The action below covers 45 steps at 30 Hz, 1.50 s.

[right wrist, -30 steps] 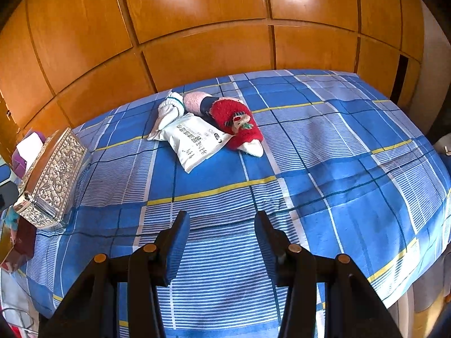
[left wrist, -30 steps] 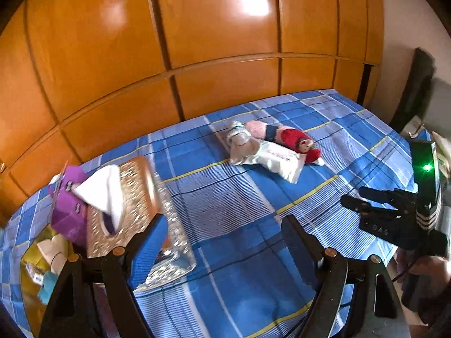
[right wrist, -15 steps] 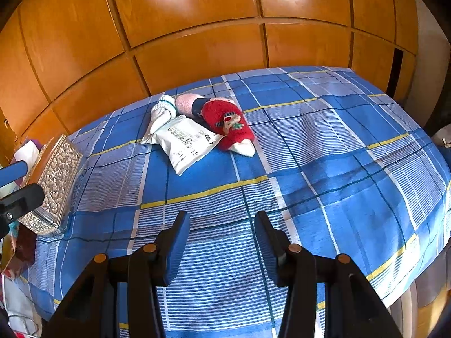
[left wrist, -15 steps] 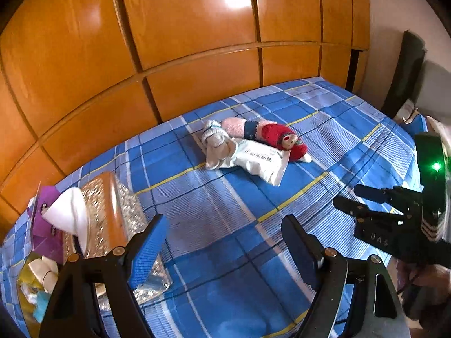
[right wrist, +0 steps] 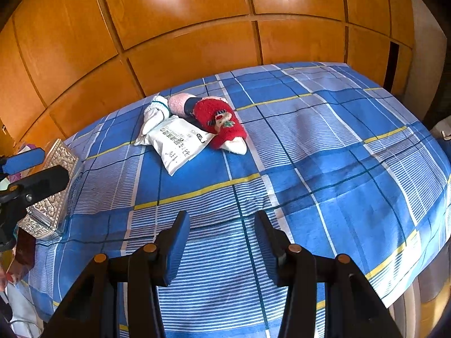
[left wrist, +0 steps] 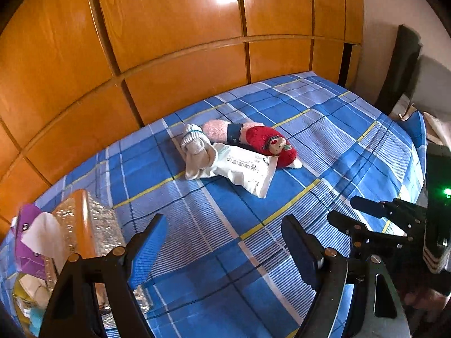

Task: Organize soft objects
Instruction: 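Move both tools back to the remaining pile on the bed, then grasp the white knit glove with the left tool while the right tool grasps the red slipper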

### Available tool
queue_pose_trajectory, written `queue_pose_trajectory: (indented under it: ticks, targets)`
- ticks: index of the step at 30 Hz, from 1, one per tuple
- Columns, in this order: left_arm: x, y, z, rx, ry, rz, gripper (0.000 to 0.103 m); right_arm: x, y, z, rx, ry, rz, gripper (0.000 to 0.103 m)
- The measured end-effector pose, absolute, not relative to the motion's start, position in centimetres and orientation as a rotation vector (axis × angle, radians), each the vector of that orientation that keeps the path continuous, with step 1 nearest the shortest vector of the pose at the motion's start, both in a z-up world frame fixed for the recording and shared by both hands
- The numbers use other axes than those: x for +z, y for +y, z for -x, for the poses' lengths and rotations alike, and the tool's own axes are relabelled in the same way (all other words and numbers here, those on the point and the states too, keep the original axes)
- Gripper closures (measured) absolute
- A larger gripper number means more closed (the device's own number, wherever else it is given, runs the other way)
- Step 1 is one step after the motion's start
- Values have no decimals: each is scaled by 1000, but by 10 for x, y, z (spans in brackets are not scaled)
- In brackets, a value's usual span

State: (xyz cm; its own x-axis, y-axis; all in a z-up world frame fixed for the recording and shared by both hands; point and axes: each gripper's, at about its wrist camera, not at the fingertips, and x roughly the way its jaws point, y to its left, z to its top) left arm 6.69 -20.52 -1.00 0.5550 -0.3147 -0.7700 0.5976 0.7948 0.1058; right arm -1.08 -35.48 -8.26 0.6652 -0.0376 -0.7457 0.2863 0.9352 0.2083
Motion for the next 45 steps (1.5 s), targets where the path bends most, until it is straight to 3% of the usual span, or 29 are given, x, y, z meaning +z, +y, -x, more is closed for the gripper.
queue_pose_trajectory:
  ticks: [8,23,28,42,44,45]
  targets:
    - [-24,-203,-121,-497,985,-210,21,-86,-357,10,-180,836,-339,55]
    - [-31,-210,-178,-428,1047,-130,23,-89,-361,11,-185,840,-366,55]
    - [-34,-232,-208,-420,1062,-123,32,-87,-362,12,-183,834,-373,55]
    - [-78,-261,-288,-347,1142,-113,32,-93,-375,12,-179,843,-450,55]
    - [-85,-265,-291,-345,1152,-132,36,-96,-376,12,-180,849,-458,55]
    - [-88,-266,-293,-345,1157,-139,44,-98,-376,12,-179,852,-462,55]
